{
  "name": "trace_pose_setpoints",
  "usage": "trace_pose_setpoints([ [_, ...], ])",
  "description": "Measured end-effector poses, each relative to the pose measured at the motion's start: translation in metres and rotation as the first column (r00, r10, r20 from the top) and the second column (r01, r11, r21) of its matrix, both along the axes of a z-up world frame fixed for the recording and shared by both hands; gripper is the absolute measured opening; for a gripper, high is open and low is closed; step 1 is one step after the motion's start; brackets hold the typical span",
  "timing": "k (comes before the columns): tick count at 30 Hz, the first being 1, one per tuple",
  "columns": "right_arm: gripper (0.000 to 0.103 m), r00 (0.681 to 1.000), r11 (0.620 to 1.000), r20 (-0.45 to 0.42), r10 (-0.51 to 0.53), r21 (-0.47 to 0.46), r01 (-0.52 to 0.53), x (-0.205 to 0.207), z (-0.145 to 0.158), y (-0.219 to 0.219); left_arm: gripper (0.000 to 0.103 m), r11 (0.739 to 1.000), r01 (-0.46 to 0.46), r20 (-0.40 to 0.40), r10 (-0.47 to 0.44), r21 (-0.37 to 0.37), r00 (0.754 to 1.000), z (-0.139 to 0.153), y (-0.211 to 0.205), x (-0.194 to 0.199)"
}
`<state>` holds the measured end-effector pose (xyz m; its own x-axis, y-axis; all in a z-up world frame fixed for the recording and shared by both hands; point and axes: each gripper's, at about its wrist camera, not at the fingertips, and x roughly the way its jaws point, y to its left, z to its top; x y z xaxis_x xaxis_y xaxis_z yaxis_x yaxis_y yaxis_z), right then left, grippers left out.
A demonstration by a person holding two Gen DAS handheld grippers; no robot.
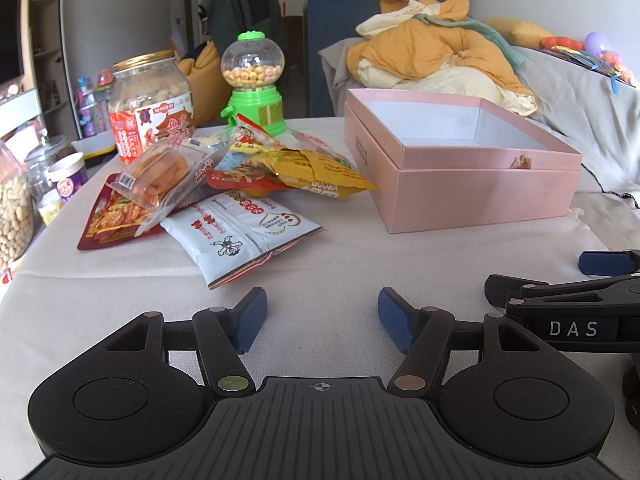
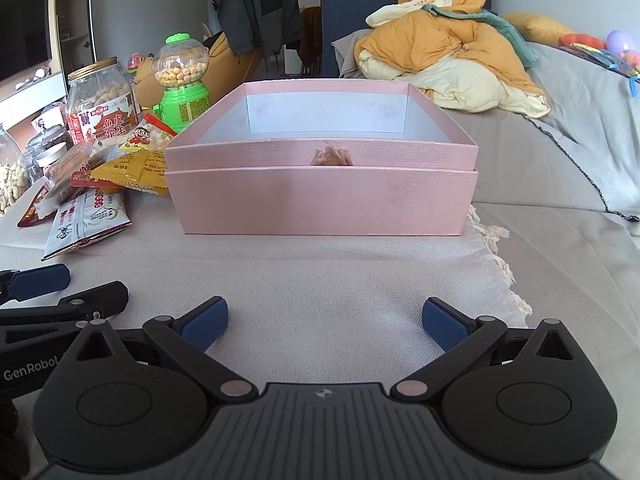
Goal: Organize snacks
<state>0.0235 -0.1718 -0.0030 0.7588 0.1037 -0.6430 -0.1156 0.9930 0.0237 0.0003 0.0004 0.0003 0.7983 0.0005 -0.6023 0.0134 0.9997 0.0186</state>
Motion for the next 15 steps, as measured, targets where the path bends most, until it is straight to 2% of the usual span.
trace_pose_setpoints([
  [10,0.103,1.000,1.000,0.000,0.000,0.001,0.000,0.000,0.000,0.000,0.070,1.000,-0.002,0.000,0.002,0.005,1.000,0.001,-0.002,-0.001],
  [13,0.103,1.000,1.000,-0.001,0.002,0.002,-0.002,0.000,0.000,-0.001,0.066,0.999,0.004,0.006,-0.004,-0.046,1.000,0.003,0.006,-0.002],
  [15,0.103,0.999,0.999,-0.035,0.035,-0.003,-0.035,0.003,0.002,-0.002,0.063,0.995,0.024,0.027,-0.021,-0.093,0.999,0.008,0.019,-0.003],
])
